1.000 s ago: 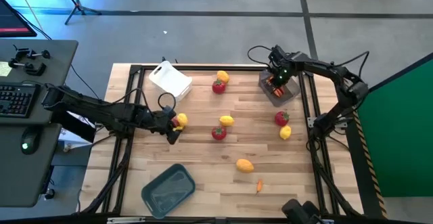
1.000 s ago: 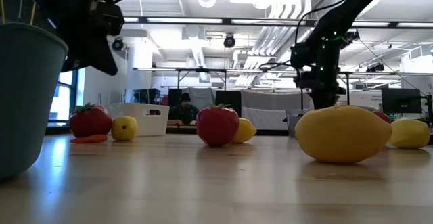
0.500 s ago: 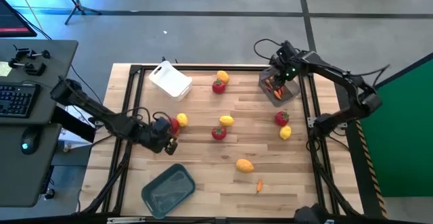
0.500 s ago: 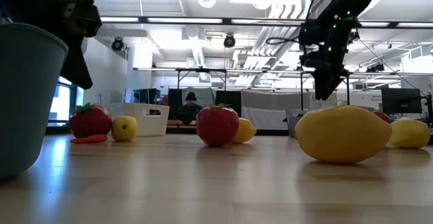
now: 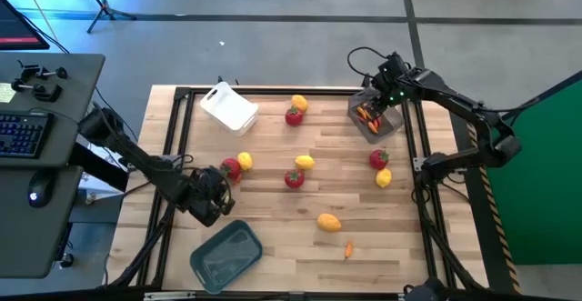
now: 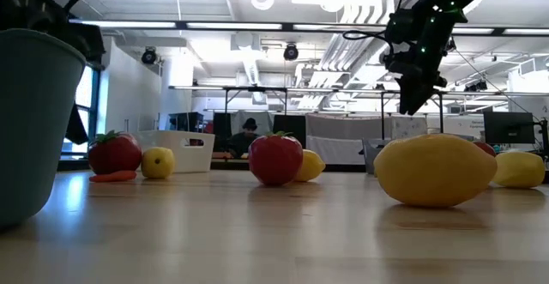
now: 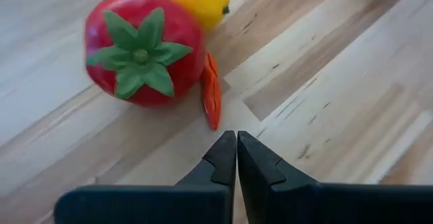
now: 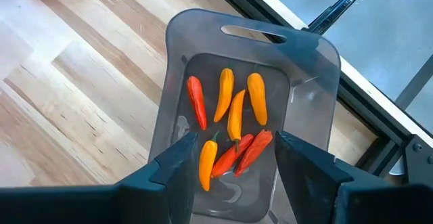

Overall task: Sort produce into baskets
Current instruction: Put the red chili pepper into the black transparent bin

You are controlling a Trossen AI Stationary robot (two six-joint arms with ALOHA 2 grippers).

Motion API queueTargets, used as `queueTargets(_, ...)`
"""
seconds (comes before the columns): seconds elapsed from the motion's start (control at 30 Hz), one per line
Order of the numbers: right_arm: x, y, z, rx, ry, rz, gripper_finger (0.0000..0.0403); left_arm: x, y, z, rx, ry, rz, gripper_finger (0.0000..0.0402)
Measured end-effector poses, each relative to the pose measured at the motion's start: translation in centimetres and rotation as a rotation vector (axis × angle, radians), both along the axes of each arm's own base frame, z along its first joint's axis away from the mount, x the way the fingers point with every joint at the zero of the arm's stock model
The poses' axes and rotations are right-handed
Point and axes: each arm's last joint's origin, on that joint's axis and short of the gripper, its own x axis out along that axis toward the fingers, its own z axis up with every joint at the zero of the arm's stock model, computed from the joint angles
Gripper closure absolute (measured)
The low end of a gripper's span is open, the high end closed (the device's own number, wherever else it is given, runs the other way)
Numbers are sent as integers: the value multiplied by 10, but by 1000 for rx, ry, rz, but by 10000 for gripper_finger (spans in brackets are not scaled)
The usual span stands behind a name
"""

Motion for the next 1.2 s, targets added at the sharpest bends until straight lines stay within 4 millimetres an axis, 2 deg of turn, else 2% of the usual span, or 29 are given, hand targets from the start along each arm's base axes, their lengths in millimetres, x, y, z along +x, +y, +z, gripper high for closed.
queueTargets(0.4,0,1,0,13,-6,-21,220,13,-6,-40,64,48,132,306)
queueTargets(0.57,0,1,0,15,-3,-19,220,14,-6,-50,77,36,199,288)
queueTargets(0.93,0,1,0,13,-1,-11,220,19,-5,-56,91,9,230,290)
queueTargets(1.2,0,1,0,14,-1,-11,220,22,-1,-57,104,0,235,360)
